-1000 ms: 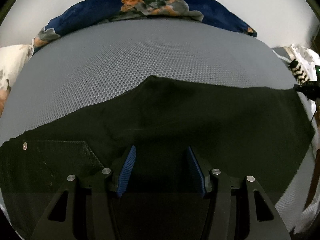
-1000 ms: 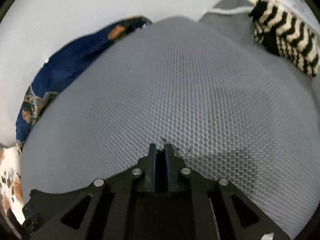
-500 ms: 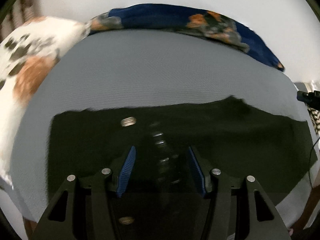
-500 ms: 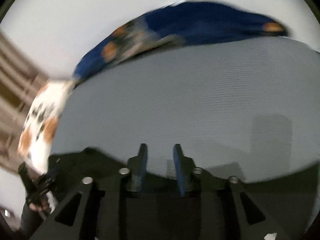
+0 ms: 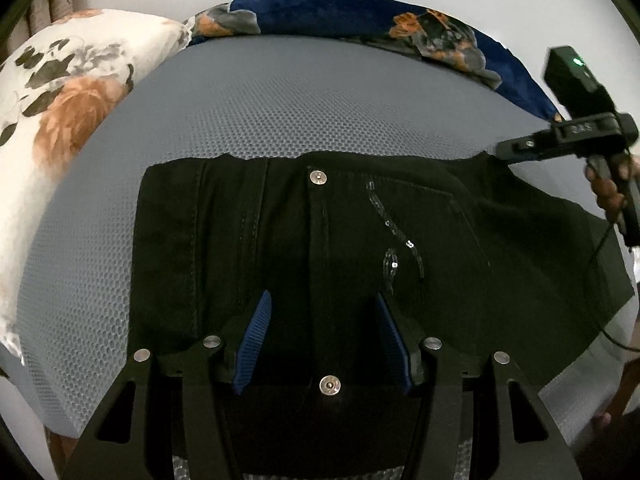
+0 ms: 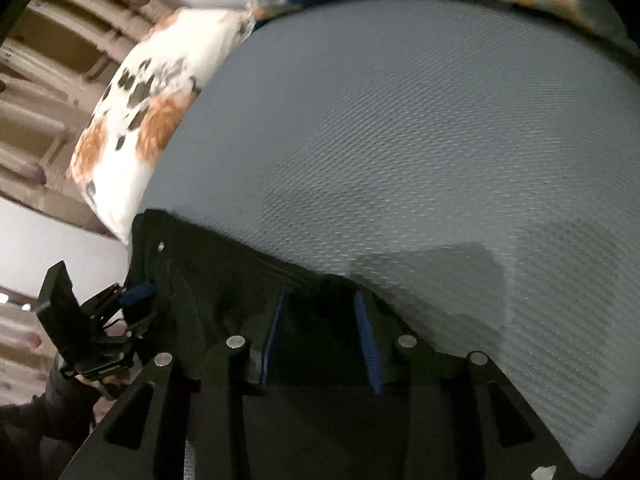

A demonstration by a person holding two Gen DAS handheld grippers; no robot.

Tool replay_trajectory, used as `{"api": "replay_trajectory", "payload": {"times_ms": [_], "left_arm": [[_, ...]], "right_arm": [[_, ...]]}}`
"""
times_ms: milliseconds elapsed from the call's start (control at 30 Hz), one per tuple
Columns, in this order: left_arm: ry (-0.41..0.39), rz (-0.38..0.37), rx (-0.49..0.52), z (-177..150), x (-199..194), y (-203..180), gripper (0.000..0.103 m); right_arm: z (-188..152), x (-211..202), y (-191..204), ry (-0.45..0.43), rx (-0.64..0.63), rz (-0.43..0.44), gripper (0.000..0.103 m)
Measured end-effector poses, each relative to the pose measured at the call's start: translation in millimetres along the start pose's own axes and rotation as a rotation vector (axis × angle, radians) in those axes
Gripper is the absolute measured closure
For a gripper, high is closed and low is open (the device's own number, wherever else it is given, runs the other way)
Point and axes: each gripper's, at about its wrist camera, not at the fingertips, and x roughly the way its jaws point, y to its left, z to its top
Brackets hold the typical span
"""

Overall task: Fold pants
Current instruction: 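Grasp the waistband with the left gripper while the right grasps the hem end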

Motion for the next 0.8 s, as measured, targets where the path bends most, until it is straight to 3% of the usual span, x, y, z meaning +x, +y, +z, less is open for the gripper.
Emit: {"api": "replay_trajectory", "payload": {"times_ms": [67, 133, 433, 533, 600, 800], "left_arm": [[-0.002, -0.005, 0.008, -1.4, -0.6, 0.5, 0.048], [-0.004, -0.015, 0.008, -3.1, -1.2, 2.4, 0.048], [-0.021, -0.044, 0.018, -10.8, -2.7, 9.1, 0.048], [-0.022, -0.048, 0.019, -10.6, -2.9, 9.8, 0.048], [-0.016, -0.049, 0.007, -8.0, -4.8, 9.3, 0.048], [-0.081, -0.091, 0.034, 12.0, -29.9, -9.9, 0.048]], "right_arm": [[1.9, 8.9, 4.2, 0.032, -0.006, 0.033, 0.069], [0.5, 6.3, 11.5, 0.0, -0.041, 0.004, 0.09], [-0.9, 16.6, 2.6, -0.104, -0.002, -0.104, 0.095], [-2.7, 12.9, 4.7, -0.115, 0.009, -0.117, 0.089], [-5.2, 4.4, 8.9, -0.126, 0.02, -0.134, 0.074], [-42.9, -52.6, 6.7, -0.27, 0.071, -0.197, 0.065]]}}
